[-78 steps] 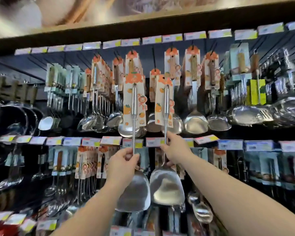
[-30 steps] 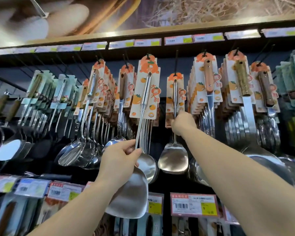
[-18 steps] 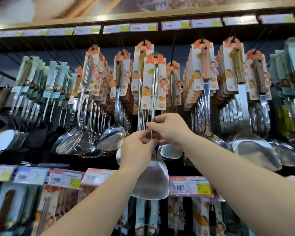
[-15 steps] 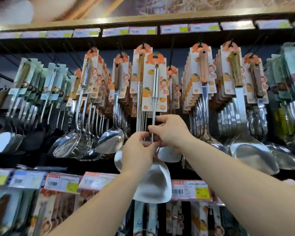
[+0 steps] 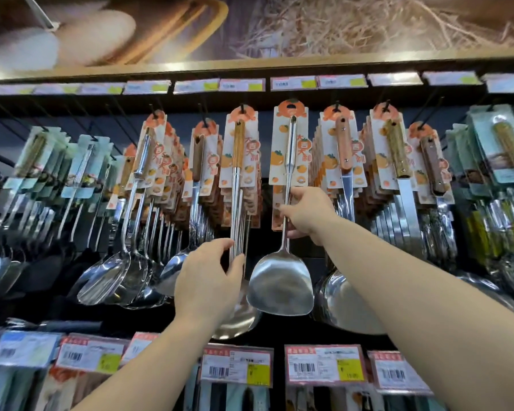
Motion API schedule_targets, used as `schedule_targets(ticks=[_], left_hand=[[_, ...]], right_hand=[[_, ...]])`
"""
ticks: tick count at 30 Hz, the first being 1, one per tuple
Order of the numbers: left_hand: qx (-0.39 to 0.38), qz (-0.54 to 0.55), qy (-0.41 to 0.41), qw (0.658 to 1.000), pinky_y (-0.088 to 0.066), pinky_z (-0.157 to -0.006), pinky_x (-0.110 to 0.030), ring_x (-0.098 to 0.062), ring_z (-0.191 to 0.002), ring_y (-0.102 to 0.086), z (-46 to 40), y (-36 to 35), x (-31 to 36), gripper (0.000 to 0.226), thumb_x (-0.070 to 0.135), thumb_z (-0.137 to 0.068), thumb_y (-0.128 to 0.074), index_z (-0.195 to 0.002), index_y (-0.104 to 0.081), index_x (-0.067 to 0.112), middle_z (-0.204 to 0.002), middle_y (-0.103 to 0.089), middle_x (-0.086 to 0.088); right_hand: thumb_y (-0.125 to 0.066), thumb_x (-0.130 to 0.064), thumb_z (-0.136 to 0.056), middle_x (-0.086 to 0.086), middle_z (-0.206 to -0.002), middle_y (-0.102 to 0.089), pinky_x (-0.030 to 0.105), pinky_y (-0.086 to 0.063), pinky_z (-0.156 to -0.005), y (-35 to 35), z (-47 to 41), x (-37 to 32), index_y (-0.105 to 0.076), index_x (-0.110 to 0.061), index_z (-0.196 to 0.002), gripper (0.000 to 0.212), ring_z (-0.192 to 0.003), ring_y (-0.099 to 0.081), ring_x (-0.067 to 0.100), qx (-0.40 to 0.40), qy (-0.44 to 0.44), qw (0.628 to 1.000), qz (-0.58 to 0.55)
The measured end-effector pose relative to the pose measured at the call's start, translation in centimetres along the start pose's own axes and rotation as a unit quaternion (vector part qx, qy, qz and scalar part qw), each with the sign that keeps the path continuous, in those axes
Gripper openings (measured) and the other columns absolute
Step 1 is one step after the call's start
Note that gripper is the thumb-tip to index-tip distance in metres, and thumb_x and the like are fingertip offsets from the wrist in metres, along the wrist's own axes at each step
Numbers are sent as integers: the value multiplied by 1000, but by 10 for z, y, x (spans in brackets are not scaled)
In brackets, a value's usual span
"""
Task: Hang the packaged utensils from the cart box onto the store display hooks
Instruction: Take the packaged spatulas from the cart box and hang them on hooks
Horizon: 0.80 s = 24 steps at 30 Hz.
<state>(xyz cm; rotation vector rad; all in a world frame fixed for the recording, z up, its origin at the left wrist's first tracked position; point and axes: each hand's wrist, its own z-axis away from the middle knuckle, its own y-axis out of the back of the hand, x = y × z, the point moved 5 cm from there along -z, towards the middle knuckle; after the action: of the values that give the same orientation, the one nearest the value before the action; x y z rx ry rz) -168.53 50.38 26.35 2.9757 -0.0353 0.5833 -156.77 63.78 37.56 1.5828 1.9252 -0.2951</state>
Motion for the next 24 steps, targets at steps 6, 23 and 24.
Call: schedule_targets(ticks=[6, 23, 24], left_hand=[[8, -135, -74, 988, -35, -108, -34, -14, -128, -45, -6, -2, -2, 46, 43, -90, -53, -133, -51, 26, -135, -54, 9], [-9, -155, -94, 983, -29, -110, -35, -15, -132, -38, -17, -22, -12, 48, 46, -92, -49, -136, -46, 28, -140, -48, 9], [-11, -153, -94, 984, -29, -109, -36, -16, -131, -39, -17, -23, -12, 48, 45, -91, -49, -135, -47, 27, -139, -49, 9]], right_hand=[[-63, -6, -90, 13, -111, -64, 44, -62, -62, 4, -23, -9, -62, -15, -121, 33, -84, -68, 31, 16, -7, 999, 31], [-55, -5, -94, 13, -114, -64, 35, -59, -57, -13, -35, 34, -58, -15, -126, 34, -91, -65, 31, 3, -61, 995, 78], [-56, -8, -94, 12, -114, -65, 36, -59, -62, -12, -35, 35, -59, -16, -126, 33, -94, -64, 31, 11, -51, 994, 99]])
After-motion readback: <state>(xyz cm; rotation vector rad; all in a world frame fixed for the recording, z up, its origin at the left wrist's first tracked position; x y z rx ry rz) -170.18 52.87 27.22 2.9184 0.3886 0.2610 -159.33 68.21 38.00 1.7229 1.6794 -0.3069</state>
